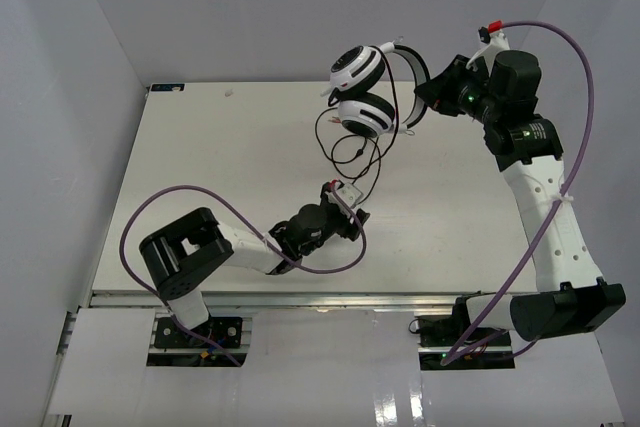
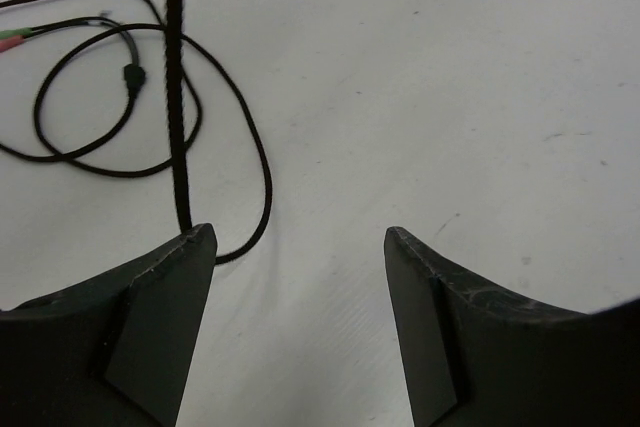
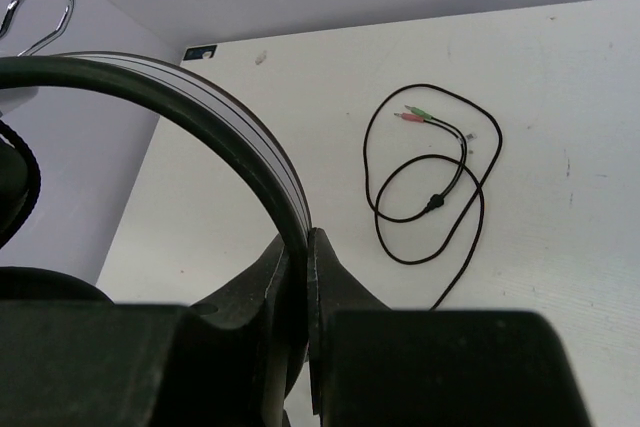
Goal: Wrap the headphones
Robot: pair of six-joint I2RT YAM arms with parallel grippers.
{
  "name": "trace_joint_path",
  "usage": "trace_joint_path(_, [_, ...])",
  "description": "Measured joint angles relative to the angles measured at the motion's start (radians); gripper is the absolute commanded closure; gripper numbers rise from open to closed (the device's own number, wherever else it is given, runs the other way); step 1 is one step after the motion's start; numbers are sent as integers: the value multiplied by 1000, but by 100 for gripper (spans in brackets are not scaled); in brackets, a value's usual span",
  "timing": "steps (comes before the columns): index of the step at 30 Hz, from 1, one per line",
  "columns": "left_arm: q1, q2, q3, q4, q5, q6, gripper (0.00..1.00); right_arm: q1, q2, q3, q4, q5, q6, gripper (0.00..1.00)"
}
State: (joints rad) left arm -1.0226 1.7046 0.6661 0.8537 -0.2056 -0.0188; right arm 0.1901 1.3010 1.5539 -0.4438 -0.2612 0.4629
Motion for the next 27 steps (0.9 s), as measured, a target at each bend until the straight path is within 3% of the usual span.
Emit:
trace_joint_path(5, [-3, -53, -112, 87, -112, 60, 22, -36, -19, 0, -2, -79, -7, 92])
trace_joint_path(10, [5, -59, -118, 110, -111, 78, 22, -52, -17, 0, -5, -145, -6, 92])
trace_joint_path(23, [13, -8, -213, 336, 268, -16, 18, -53, -19, -2, -4, -190, -7, 92])
trace_joint_path(27, [13, 27, -133, 320, 312, -23, 16, -53, -19, -22, 0, -209, 3, 92])
